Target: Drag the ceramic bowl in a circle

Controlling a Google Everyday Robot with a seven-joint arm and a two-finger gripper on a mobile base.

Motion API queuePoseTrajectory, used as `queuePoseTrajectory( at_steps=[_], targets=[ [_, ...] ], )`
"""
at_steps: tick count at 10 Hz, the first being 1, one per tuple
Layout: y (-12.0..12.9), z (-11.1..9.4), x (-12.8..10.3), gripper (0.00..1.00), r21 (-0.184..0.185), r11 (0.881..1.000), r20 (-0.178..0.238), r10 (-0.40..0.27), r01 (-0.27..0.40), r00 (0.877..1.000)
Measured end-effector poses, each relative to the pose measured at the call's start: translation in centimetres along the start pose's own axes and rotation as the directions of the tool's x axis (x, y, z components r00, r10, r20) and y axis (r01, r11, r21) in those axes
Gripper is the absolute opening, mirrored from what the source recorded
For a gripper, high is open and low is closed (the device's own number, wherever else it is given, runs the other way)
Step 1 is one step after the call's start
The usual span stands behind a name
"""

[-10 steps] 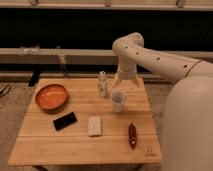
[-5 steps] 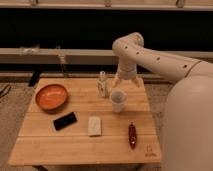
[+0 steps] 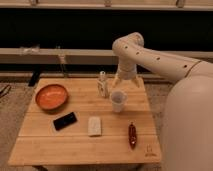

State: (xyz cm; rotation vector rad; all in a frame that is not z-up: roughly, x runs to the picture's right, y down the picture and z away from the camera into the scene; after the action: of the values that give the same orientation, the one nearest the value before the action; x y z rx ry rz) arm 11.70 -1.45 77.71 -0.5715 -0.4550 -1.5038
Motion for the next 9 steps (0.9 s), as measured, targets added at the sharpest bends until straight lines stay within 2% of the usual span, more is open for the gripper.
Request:
queuePoseTrajectory(
  at_steps=[6,7,9],
  targets=[
    [-0.1,-0.1,-0.1,0.8,0.0,1.0,-0.008,-0.005,0.005,1.0],
    [-0.8,-1.0,-0.4,0.8,0.012,1.0,-0.024,-0.019,0.019,1.0],
    [-4.3,-2.5,-1.5,0.8,0.046,0.997,-0.041,-0.054,0.056,0.998]
  ],
)
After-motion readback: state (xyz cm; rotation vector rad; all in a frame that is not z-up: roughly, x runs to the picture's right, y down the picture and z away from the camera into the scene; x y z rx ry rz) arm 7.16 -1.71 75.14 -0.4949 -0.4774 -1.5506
